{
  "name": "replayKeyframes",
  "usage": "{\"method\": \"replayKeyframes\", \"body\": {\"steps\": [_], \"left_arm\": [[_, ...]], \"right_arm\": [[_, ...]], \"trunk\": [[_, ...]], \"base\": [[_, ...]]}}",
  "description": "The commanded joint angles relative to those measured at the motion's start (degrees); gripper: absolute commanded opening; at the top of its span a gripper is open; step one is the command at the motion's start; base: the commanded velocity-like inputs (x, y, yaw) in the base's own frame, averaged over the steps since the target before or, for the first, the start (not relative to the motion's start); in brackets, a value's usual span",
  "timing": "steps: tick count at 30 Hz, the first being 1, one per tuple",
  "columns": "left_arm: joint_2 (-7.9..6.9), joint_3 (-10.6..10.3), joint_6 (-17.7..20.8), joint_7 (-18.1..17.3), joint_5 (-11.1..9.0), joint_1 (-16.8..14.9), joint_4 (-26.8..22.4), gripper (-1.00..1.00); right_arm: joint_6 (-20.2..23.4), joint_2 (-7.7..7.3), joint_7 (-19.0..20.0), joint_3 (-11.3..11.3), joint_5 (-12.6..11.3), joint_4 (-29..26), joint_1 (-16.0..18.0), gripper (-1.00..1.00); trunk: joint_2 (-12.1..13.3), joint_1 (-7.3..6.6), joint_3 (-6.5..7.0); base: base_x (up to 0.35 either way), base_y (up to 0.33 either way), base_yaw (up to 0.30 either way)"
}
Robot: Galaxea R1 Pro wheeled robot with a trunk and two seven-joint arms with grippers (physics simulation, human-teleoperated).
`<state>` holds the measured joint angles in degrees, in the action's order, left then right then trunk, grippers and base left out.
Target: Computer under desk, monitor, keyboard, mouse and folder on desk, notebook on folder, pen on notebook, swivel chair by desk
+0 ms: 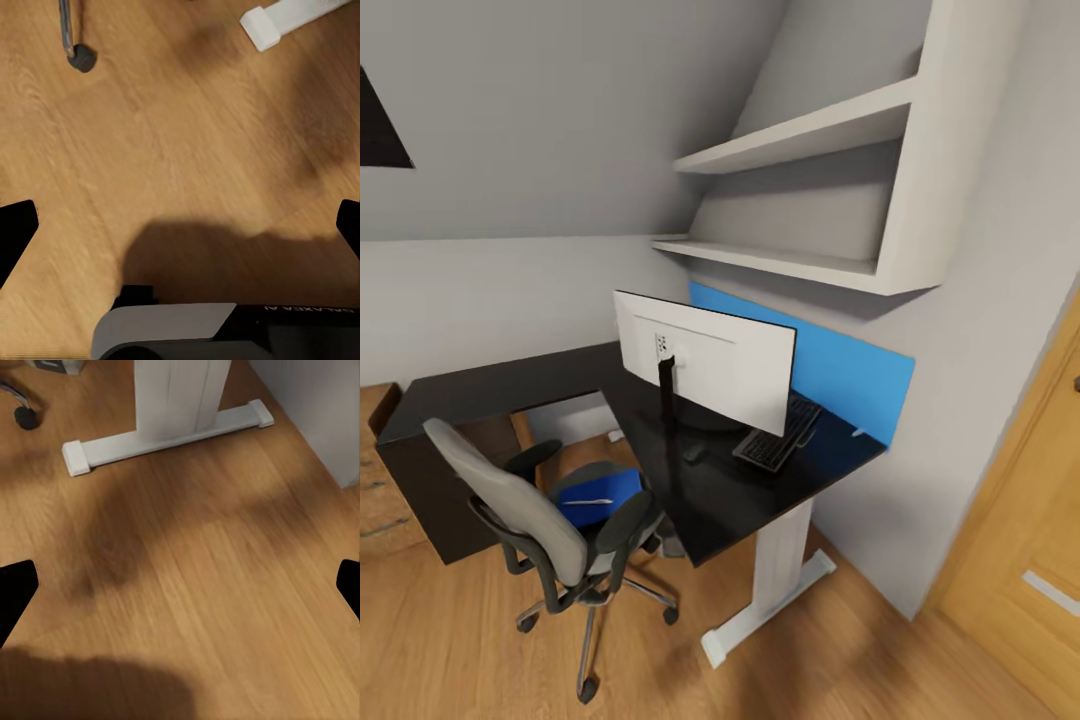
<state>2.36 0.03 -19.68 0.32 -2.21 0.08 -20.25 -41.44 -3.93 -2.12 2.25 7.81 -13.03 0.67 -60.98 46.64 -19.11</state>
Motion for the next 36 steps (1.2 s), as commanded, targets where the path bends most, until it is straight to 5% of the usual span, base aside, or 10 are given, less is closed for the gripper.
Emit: {"method": "replayKeyframes", "body": {"steps": [1, 36], "left_arm": [[0.0, -0.02, -0.09, 0.03, -0.24, 0.01, -0.05, 1.0], [-0.06, 0.1, -0.25, -0.09, -0.53, 0.01, -0.27, 1.0]], "right_arm": [[-0.13, -0.03, -0.2, 0.21, 0.19, 0.03, 0.03, 1.0], [-0.3, -0.1, -0.25, 0.06, 0.01, -0.05, 0.03, 1.0]], "trunk": [[-0.04, 0.01, -0.06], [-0.04, 0.01, 0.19]], "base": [[0.0, 0.0, 0.278], [0.0, 0.0, 0.281]]}}
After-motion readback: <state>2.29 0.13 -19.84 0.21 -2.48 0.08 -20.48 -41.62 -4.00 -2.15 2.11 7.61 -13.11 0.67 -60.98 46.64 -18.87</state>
